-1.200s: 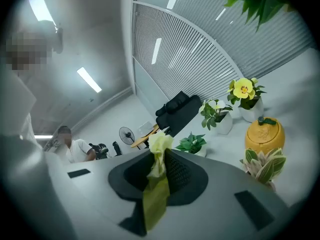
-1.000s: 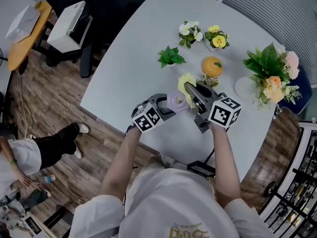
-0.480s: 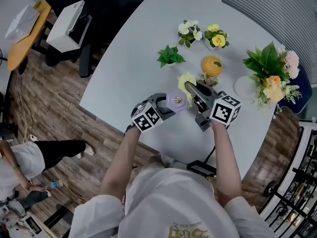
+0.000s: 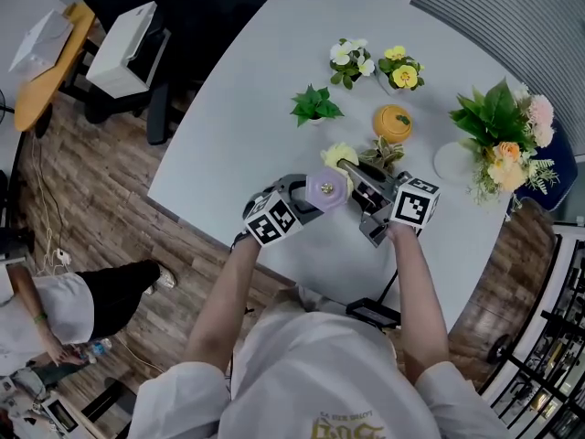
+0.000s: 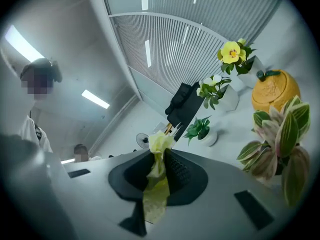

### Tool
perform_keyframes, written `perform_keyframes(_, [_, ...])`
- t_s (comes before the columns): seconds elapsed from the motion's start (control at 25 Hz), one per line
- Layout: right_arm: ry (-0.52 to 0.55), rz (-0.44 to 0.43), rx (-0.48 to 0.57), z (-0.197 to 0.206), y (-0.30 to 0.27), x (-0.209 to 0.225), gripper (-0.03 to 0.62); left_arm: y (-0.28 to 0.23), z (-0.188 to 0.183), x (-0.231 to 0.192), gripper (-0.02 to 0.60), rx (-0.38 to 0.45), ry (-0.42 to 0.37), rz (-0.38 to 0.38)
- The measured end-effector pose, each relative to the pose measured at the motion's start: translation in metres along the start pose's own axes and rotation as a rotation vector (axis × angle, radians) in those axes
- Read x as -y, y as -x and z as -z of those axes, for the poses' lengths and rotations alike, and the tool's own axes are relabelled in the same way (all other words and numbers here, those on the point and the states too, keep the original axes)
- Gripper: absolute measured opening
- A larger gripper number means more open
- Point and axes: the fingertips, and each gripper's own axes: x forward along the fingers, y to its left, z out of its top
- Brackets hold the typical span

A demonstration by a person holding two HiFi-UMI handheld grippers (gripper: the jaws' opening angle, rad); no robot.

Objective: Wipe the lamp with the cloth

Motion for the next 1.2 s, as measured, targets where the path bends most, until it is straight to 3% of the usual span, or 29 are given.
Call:
perform_keyframes(0.48, [-0.044, -0.066, -0.040, 0.007, -0.014, 0.008, 0.064, -0.001, 0.001, -0.002, 0.276, -0.004, 0.000, -0.001])
perform_keyframes(0.84, [-0.089, -0.128, -0.009, 0.002, -0.017, 0.007, 0.064, -0.001, 0.000, -0.002, 0.276, -0.006, 0.003, 0.002])
perform_keyframes(1.2, [-0.059, -0.048, -0.105, 0.023, -0.018, 0.022, 0.063, -0.002, 0.000, -0.002, 0.276, -0.006, 0.002, 0.001])
